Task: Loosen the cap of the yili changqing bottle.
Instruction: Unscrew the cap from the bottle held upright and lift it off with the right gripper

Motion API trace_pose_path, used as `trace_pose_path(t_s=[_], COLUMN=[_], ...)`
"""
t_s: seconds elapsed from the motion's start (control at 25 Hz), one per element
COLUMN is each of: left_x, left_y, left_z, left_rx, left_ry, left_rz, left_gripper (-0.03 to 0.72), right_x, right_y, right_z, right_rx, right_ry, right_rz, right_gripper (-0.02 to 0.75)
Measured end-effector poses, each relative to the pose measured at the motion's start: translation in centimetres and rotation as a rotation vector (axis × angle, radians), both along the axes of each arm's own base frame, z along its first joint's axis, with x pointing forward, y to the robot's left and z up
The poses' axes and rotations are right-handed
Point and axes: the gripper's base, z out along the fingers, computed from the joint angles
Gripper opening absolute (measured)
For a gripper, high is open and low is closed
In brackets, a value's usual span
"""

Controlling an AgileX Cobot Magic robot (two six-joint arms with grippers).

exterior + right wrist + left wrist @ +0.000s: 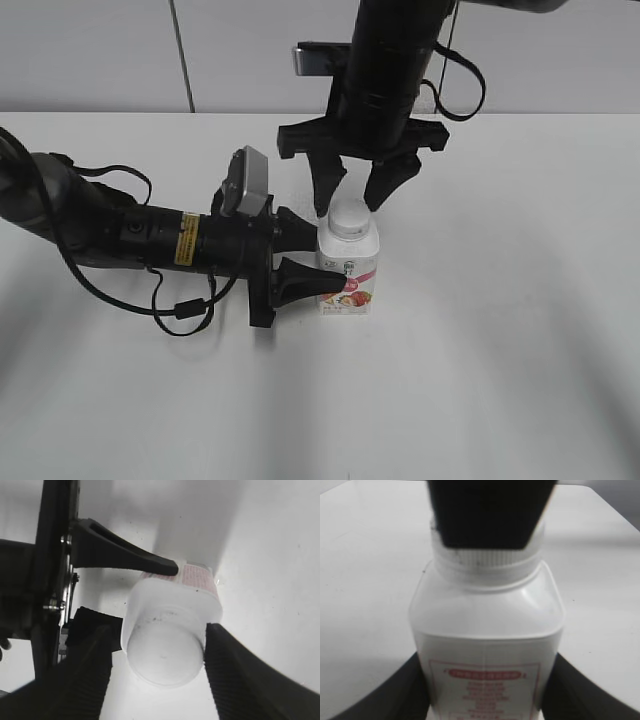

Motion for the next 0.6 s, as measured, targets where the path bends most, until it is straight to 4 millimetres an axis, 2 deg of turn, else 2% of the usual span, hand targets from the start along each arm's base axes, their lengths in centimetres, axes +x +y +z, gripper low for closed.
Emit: trace_pose_path(t_s=[0.28, 0.6], left_x=[0.00, 0.00], left_y=[0.00, 0.00], left_z=[0.00, 0.00], left_rx=[0.000, 0.000], left_ry=[0.000, 0.000], left_rz=[0.000, 0.000], left_gripper=[0.386, 0.386], right_x=[0.15, -0.02], right_y=[0.01, -0.23], right_z=[0.28, -0.38], right_rx=[-0.001, -0.024], right_ry=[-0.015, -0.003], right_rz=[0.004, 0.007], right_gripper=[0.469, 0.470])
